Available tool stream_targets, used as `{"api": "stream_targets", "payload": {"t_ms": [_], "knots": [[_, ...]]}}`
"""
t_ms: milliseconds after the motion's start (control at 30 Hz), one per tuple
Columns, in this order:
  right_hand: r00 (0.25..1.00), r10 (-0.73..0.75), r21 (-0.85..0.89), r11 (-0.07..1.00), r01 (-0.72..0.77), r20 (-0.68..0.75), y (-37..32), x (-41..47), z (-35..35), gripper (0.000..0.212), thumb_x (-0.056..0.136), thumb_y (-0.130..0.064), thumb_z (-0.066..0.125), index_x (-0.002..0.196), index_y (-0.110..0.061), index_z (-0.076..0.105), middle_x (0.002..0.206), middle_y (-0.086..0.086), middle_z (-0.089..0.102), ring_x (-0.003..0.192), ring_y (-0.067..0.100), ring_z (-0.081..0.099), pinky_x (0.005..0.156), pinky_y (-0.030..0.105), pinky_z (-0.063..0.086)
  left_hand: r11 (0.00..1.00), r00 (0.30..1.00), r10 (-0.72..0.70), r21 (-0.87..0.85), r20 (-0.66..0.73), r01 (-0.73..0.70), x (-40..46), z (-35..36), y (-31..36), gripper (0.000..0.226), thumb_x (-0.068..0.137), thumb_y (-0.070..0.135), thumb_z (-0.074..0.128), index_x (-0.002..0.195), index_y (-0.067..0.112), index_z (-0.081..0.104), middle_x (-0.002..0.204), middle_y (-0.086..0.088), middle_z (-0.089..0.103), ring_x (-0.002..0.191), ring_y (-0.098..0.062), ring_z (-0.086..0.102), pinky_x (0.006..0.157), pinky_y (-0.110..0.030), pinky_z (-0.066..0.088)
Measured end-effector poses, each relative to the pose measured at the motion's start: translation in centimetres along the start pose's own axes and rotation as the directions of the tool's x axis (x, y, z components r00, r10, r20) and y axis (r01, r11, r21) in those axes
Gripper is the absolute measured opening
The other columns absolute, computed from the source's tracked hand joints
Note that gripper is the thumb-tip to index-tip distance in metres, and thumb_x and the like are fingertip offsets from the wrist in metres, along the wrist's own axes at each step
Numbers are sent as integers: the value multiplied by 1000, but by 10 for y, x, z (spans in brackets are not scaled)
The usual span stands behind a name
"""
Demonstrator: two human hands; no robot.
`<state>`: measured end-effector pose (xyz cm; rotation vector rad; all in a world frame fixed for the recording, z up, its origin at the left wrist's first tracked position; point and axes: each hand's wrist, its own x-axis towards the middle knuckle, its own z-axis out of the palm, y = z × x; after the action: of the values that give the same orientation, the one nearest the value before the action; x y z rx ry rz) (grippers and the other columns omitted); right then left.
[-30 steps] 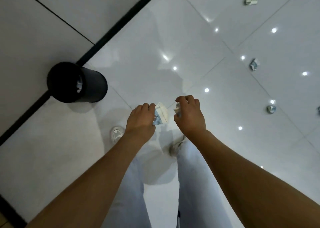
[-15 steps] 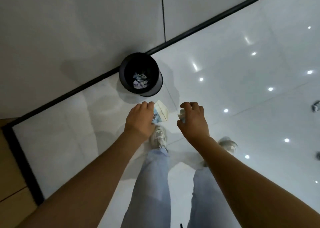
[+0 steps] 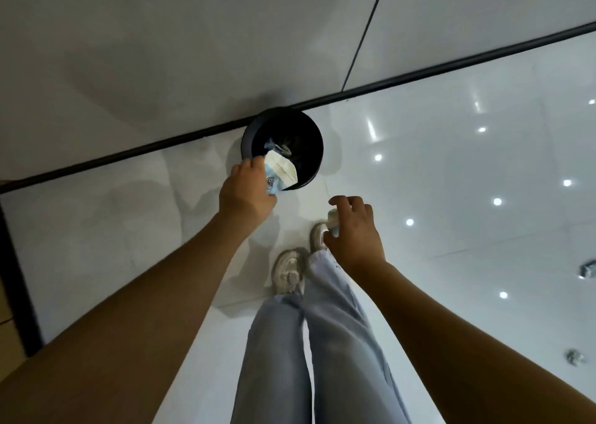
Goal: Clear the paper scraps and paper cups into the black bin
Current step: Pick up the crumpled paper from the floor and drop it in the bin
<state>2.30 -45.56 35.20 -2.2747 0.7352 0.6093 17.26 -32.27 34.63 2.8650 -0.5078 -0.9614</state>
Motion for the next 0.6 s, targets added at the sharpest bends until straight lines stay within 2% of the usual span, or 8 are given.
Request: {"api": "stream_targets", "payload": {"t_ms": [100, 200, 267, 467, 600], "knots": [[1000, -17, -6, 1000, 17, -25, 9, 22, -5, 55, 84, -16, 68, 133, -18, 44, 137, 6, 41, 124, 25, 37, 84, 32, 48, 998, 998, -59, -11, 22, 59, 42, 0, 7, 74, 75, 24, 77, 136, 10, 37, 129, -14, 47, 120, -32, 44, 91, -46, 47], [998, -53, -8, 999, 53, -25, 15, 45, -8, 55, 84, -16, 67, 133, -18, 43, 136, 6, 41, 123, 25, 37, 83, 34, 50, 984, 978, -147, -79, 149, 160, 77, 9, 7, 95, 66, 35, 85, 140, 9, 31, 138, -14, 39, 129, -33, 36, 100, -47, 42], [998, -67, -31, 997, 67, -5, 18, 57, -10, 57, 84, -15, 67, 135, -19, 42, 136, 6, 40, 124, 25, 36, 83, 35, 50, 978, 964, -147, -115, 221, 176, 88, 18, 6, 100, 65, 38, 85, 143, 10, 30, 142, -15, 36, 132, -34, 34, 105, -45, 39], [993, -117, -61, 991, 116, -13, -5, 85, -13, 64, 84, -13, 65, 140, -17, 36, 138, 8, 40, 124, 25, 37, 83, 32, 47, 981, 992, -86, -166, 94, 101, 60, 32, -9, 57, 85, 24, 69, 132, 4, 44, 133, -17, 45, 125, -34, 41, 98, -45, 43], [984, -173, -63, 983, 171, -32, -39, 108, -7, 68, 83, -16, 68, 141, -18, 33, 138, 9, 40, 124, 27, 38, 88, 36, 49, 997, 999, 9, -74, 50, -5, 32, 23, -21, 53, 90, 23, 60, 137, 5, 43, 136, -15, 46, 126, -32, 43, 98, -41, 41]]}}
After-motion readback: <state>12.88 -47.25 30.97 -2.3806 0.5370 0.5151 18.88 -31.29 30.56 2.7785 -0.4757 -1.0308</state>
